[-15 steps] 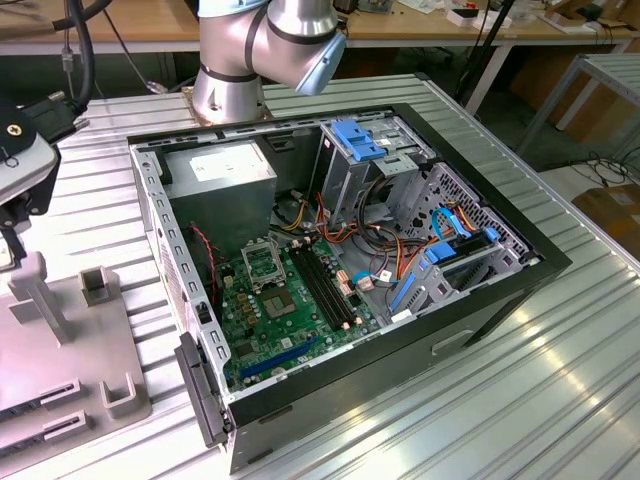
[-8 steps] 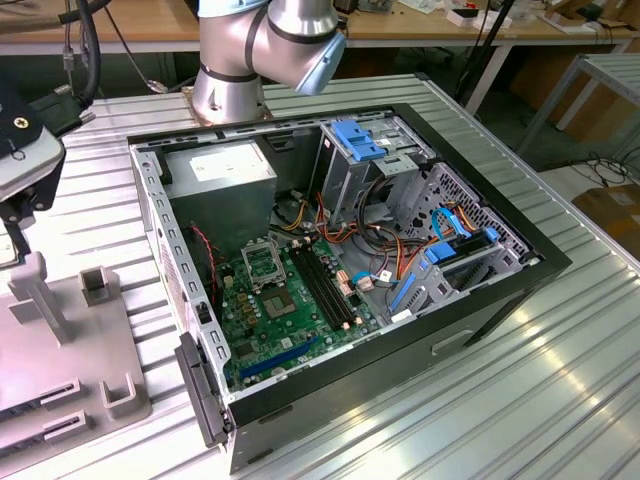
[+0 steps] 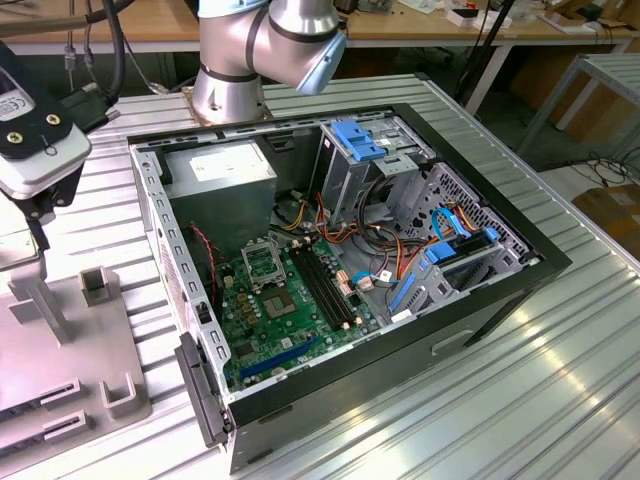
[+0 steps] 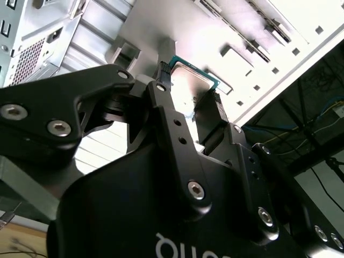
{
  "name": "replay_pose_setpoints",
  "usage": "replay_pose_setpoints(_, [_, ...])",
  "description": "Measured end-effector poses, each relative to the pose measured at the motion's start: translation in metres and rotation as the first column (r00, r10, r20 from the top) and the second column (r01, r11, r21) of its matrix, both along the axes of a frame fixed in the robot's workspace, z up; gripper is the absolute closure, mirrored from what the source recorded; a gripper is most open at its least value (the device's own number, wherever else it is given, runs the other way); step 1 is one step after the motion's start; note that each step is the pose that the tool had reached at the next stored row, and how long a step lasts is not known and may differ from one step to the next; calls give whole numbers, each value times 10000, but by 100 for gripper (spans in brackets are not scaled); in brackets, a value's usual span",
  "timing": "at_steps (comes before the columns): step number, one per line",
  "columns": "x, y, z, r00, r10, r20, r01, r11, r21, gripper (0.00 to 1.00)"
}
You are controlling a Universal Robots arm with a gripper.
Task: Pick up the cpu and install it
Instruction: 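Pick up the cpu and move it towards the insertion slot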
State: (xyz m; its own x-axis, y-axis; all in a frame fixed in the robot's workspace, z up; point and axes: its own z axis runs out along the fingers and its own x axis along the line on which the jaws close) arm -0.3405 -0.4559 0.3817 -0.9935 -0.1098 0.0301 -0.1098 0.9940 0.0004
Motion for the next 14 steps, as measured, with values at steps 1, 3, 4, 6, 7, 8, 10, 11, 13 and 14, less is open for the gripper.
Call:
replay_pose_setpoints(1, [15, 0, 0, 10000, 0, 0, 0, 10000, 0, 56])
replay_pose_setpoints(3, [51, 0, 0, 10000, 0, 0, 0, 10000, 0, 56])
replay_pose_setpoints(4, [77, 0, 0, 10000, 0, 0, 0, 10000, 0, 56])
replay_pose_setpoints(6, [108, 0, 0, 10000, 1, 0, -1, 10000, 1, 56])
replay_pose_setpoints(7, [125, 0, 1, 10000, 1, 0, -1, 10000, 0, 56])
replay_pose_setpoints(8, [142, 0, 1, 10000, 1, -2, -1, 10000, 0, 56])
replay_pose_setpoints(10, [171, 0, 0, 10000, 0, -2, 0, 10000, 0, 56])
replay_pose_setpoints(11, [183, 0, 1, 10000, 0, -3, 0, 10000, 0, 56])
replay_pose_setpoints(13, [215, 0, 1, 10000, 1, -3, -1, 10000, -1, 56])
replay_pose_setpoints(14, [234, 0, 1, 10000, 1, -4, -1, 10000, 0, 56])
